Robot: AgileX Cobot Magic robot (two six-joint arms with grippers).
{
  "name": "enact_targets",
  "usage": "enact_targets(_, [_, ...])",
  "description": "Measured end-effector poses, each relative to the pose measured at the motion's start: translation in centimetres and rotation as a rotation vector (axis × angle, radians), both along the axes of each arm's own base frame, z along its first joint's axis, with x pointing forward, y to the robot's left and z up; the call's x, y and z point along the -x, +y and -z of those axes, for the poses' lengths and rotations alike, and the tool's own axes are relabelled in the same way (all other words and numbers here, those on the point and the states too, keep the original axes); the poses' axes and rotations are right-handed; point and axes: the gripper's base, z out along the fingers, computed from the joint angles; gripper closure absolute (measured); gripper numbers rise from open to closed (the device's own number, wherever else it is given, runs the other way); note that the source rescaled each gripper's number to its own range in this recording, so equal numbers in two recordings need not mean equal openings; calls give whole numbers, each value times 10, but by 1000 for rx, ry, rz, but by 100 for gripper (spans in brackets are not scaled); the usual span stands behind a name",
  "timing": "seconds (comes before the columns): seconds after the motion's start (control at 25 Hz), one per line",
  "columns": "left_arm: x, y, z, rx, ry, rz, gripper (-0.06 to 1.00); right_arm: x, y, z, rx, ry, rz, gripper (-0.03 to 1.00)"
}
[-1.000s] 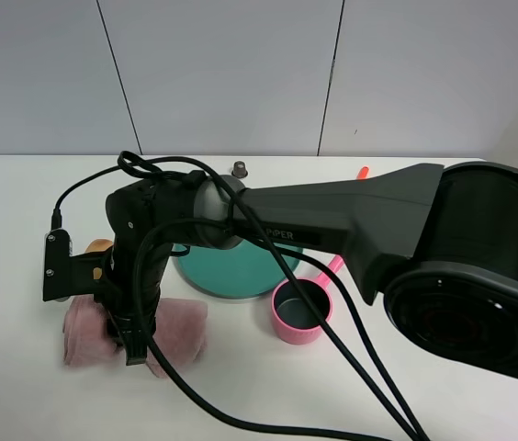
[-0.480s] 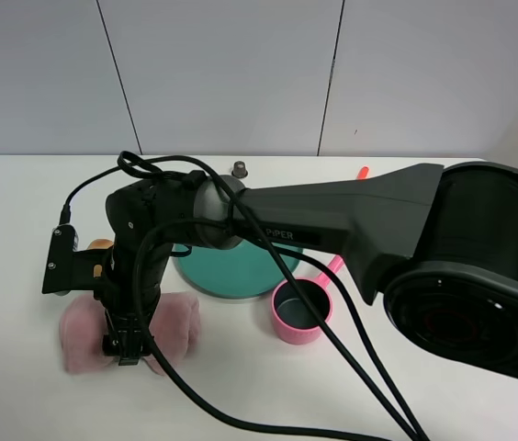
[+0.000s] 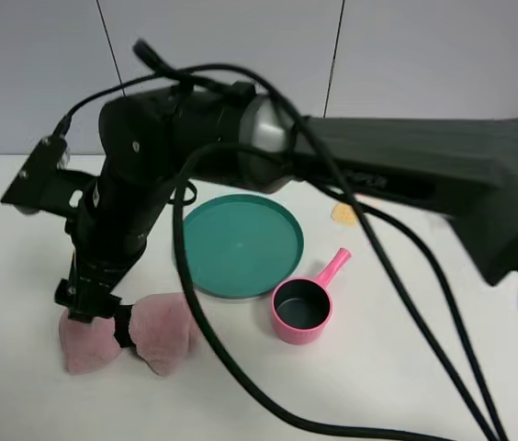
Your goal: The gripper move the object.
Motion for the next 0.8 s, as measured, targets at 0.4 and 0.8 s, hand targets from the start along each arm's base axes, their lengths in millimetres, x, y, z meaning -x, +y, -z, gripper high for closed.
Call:
enact_targets(0.4, [0,0,0,0,0,0,-6,15,-37,-97,-145,36,267,3])
enact_targets(0.8, [0,0,0,0,0,0,-6,1,-74,-101,86,-29,443,3])
